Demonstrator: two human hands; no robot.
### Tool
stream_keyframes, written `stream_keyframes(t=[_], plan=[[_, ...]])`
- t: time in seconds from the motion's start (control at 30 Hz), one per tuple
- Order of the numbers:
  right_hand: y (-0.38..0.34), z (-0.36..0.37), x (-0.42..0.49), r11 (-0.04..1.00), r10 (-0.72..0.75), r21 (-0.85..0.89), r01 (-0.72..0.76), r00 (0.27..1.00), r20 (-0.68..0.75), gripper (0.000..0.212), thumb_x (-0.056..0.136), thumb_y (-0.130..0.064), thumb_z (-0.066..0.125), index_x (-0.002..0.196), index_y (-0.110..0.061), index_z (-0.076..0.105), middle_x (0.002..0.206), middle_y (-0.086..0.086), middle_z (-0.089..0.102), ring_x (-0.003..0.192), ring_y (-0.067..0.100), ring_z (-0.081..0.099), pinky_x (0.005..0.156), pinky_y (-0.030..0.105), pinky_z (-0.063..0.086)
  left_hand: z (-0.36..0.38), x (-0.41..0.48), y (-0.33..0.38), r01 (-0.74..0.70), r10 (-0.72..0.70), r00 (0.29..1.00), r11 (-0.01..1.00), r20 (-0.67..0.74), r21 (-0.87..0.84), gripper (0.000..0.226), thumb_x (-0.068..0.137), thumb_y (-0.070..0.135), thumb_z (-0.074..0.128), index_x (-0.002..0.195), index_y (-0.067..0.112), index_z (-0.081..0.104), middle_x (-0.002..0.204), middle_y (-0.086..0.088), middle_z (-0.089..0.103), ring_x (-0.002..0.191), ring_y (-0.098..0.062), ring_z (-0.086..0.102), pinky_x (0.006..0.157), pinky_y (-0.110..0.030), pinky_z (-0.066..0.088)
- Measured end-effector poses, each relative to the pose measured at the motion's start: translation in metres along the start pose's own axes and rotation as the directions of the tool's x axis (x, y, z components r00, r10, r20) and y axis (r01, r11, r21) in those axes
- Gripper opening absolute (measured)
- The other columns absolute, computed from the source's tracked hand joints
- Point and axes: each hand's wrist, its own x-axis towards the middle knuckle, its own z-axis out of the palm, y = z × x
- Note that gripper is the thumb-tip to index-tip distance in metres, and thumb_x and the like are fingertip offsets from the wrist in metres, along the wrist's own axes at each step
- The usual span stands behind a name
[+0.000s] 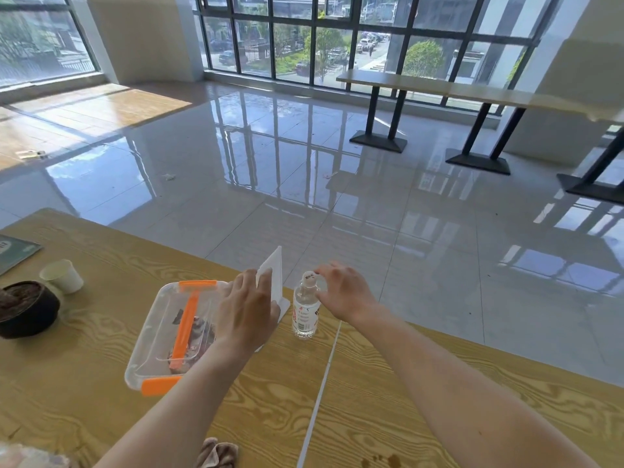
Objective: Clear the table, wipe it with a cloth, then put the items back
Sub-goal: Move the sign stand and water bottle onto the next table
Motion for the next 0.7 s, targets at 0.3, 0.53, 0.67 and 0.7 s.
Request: stream_keyframes(t=[0.3, 0.53, 0.67, 0.7], plan=[[0.028, -0.028, -0.085, 0.997, 0.051, -0.052, -0.054, 0.997, -0.059, 0.044, 0.088, -0.025, 0.063, 0.130, -0.017, 0.057, 0.117, 0.006, 0.062, 0.110, 0.028, 0.055, 0.087, 0.038, 0.050, -0.007, -0.036, 0.056, -0.108, 0.107, 0.994, 0.992, -0.012, -0.058, 0.064, 0.075, 0.028, 0.074, 0.132, 0.012, 0.049, 0.122, -0.017, 0.057, 0.109, -0.036, 0.058, 0.090, -0.051, 0.048], [0.062, -0.043, -0.167, 0.980, 0.132, -0.132, -0.151, 0.981, -0.144, 0.039, 0.086, -0.033, 0.065, 0.122, -0.017, 0.060, 0.113, 0.004, 0.062, 0.109, 0.026, 0.054, 0.089, 0.035, 0.048, -0.004, -0.071, 0.114, -0.226, 0.229, 0.972, 0.972, 0.043, -0.068, 0.063, 0.083, 0.036, 0.063, 0.138, 0.013, 0.043, 0.135, -0.016, 0.051, 0.123, -0.035, 0.050, 0.100, -0.051, 0.044], [0.082, -0.051, -0.218, 0.958, 0.193, -0.179, -0.224, 0.965, -0.175, 0.038, 0.086, -0.034, 0.067, 0.119, -0.017, 0.062, 0.114, 0.004, 0.063, 0.108, 0.025, 0.055, 0.091, 0.036, 0.049, -0.004, -0.092, 0.149, -0.307, 0.312, 0.948, 0.949, 0.057, -0.075, 0.065, 0.085, 0.039, 0.063, 0.141, 0.013, 0.043, 0.137, -0.015, 0.051, 0.129, -0.034, 0.047, 0.103, -0.052, 0.043], [0.088, -0.053, -0.233, 0.952, 0.216, -0.178, -0.247, 0.960, -0.178, 0.039, 0.086, -0.034, 0.067, 0.121, -0.017, 0.061, 0.115, 0.004, 0.063, 0.109, 0.024, 0.055, 0.091, 0.035, 0.048, -0.003, -0.098, 0.158, -0.329, 0.335, 0.941, 0.940, 0.059, -0.085, 0.065, 0.085, 0.038, 0.063, 0.141, 0.013, 0.043, 0.138, -0.015, 0.051, 0.131, -0.034, 0.045, 0.104, -0.052, 0.042]])
